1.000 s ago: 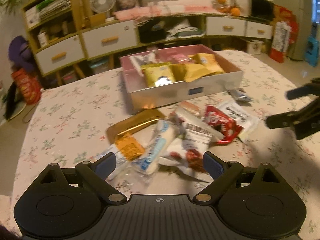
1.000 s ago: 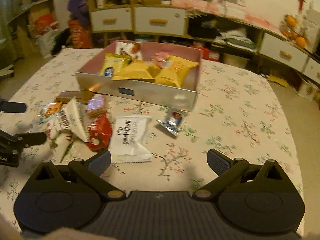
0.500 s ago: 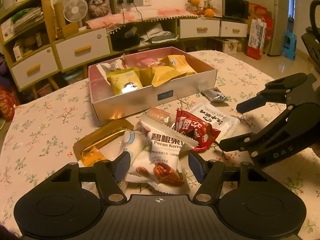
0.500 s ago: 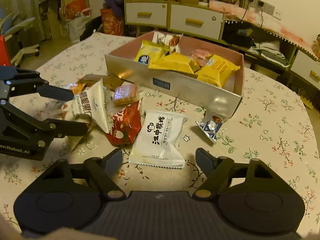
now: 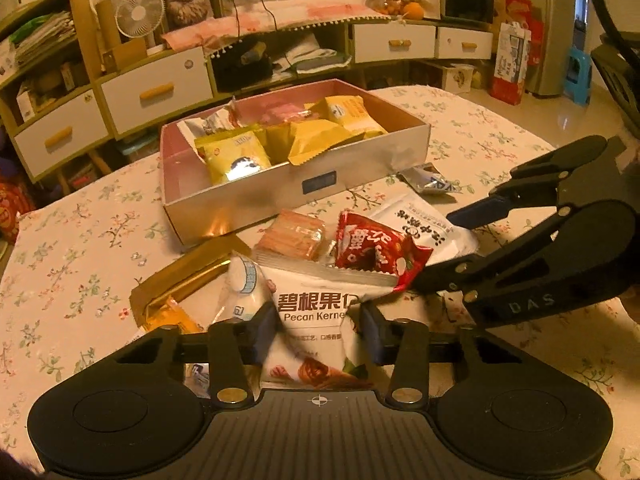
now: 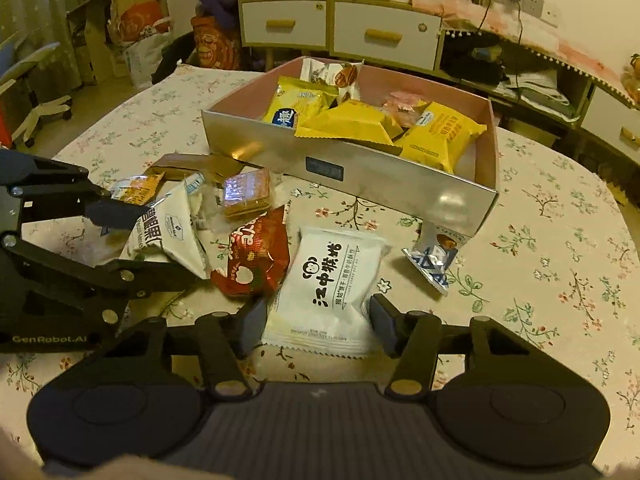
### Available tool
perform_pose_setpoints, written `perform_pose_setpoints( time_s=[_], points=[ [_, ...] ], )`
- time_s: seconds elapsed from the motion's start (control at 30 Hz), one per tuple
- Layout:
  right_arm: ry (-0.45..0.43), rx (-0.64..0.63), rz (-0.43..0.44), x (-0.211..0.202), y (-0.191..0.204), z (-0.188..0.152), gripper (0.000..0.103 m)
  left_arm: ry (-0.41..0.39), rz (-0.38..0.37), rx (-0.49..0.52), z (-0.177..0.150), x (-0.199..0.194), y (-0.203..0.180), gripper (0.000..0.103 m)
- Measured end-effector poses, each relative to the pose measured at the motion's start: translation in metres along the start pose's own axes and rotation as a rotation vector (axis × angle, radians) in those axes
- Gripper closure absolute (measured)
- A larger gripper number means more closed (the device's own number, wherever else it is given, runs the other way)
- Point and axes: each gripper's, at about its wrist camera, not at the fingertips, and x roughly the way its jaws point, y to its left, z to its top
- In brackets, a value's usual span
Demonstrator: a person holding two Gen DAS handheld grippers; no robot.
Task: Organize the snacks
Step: 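Grasp the white pecan kernel bag with left tool while right tool grasps white biscuit pack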
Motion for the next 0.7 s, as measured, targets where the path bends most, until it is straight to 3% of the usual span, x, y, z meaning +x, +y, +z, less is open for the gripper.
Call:
perform_pose_setpoints(
  time_s=[0.47, 0.7],
  points=[
    [0.117, 0.031, -0.007, -0.019, -0.025, -0.013, 0.05, 0.087, -0.095, -0.065, -0.002, -0.012, -0.002, 0.064],
    [0.132, 0.096, -0.007, -0.017, -0.032, -0.013, 0.04, 0.092, -0.077, -0.04, -0.006, -0.01, -0.01, 0.053]
  ],
)
